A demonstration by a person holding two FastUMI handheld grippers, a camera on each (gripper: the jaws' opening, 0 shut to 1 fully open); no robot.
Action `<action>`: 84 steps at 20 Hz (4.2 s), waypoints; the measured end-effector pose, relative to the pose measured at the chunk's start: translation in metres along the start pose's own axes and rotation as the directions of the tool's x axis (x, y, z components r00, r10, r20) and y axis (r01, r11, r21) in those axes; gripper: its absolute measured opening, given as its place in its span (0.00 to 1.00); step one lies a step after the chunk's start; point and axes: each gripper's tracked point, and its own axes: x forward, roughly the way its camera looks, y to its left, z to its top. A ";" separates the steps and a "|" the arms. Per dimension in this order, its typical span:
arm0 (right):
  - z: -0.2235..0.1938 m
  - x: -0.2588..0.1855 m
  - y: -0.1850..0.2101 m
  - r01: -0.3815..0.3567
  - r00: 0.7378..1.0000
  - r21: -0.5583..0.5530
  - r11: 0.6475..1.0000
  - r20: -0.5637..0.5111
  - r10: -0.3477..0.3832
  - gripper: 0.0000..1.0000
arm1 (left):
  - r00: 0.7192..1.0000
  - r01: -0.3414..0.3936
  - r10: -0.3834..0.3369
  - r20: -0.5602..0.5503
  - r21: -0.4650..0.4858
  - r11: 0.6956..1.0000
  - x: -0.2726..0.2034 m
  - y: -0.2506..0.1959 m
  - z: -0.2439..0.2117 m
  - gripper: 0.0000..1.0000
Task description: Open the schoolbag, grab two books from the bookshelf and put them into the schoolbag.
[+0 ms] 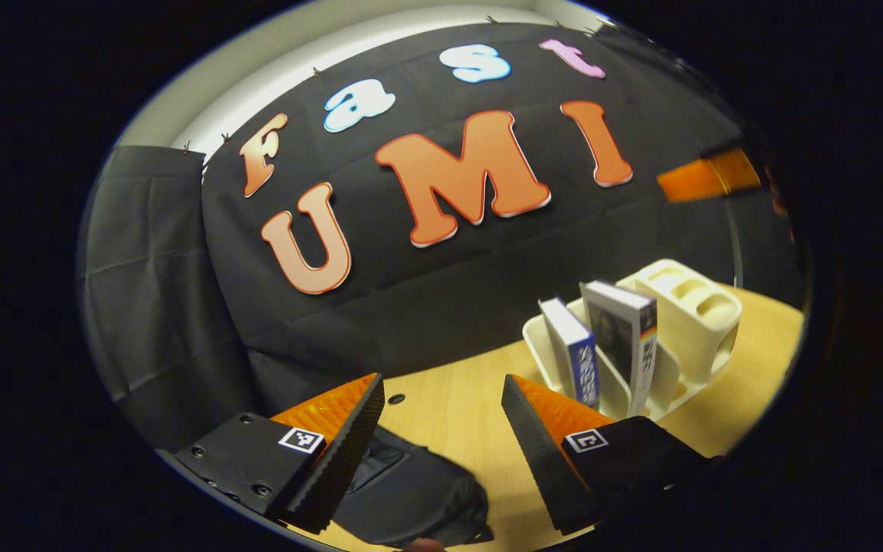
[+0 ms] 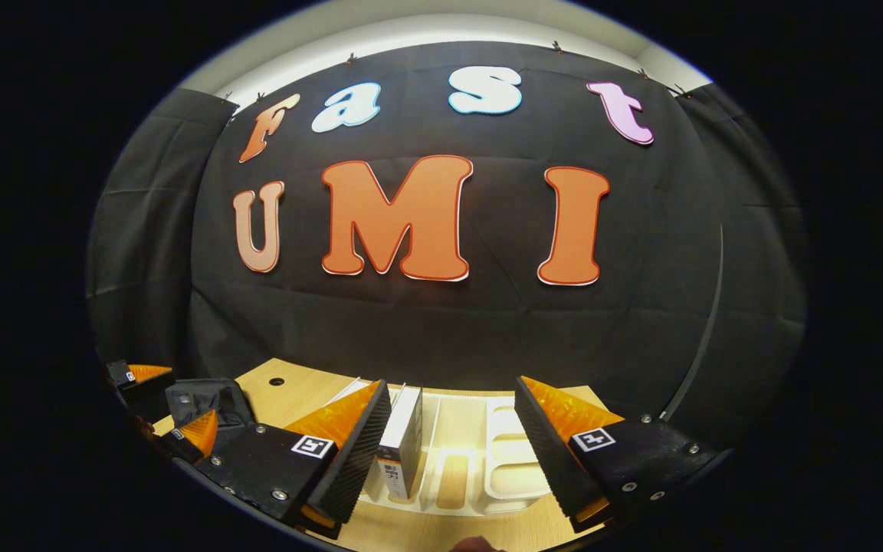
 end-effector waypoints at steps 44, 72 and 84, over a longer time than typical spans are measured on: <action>-0.052 0.029 -0.042 -0.051 0.993 -0.012 0.999 -0.104 0.049 0.97 | 0.867 0.075 0.153 -0.474 0.428 0.901 0.037 0.028 -0.228 0.28; -0.047 0.070 0.139 -0.134 0.875 -0.144 0.981 -0.482 0.049 0.98 | 0.700 0.591 -0.554 -0.451 -0.068 0.804 0.076 0.113 -0.146 0.07; -0.102 0.110 0.180 -0.095 0.605 -0.035 0.995 -0.796 0.030 0.99 | 0.611 0.705 -0.678 -0.409 -0.108 0.701 0.083 0.138 -0.138 0.07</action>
